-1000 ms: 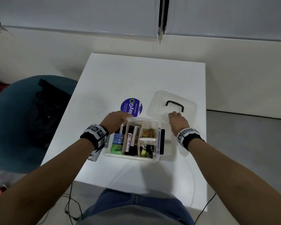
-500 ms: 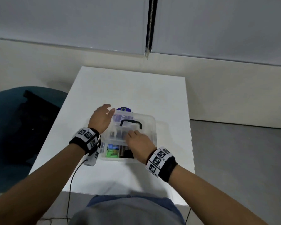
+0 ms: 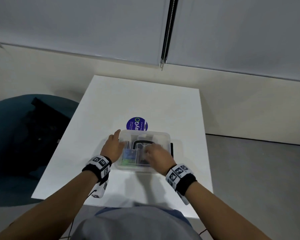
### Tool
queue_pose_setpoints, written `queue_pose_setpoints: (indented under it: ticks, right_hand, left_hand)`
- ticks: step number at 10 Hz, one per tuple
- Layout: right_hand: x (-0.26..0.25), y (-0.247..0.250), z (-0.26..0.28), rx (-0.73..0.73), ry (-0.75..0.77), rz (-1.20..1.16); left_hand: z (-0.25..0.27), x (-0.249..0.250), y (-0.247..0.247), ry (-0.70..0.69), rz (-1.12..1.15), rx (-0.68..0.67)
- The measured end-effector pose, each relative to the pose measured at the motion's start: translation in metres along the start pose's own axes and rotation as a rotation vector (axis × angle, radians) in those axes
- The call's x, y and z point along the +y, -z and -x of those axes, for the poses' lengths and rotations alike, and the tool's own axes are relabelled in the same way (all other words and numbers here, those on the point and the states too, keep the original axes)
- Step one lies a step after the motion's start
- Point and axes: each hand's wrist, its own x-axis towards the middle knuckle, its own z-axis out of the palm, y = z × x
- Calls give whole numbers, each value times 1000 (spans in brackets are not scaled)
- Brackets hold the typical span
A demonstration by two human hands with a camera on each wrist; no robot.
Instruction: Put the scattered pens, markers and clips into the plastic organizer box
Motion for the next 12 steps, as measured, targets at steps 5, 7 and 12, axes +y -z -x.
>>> queue_pose_setpoints:
  ticks: [5,7,12]
  right_hand:
    - [61,1,-20,146,-910,-713]
    - [28,-11,-34,217,-854,-480]
    - [28,-31,-30,222,-810,-273]
  left_hand:
    - [-20,10,6,253,121,-109]
    - [-15,36,-8,384,206,-49]
    - [-15,42,-2,318,163,-48]
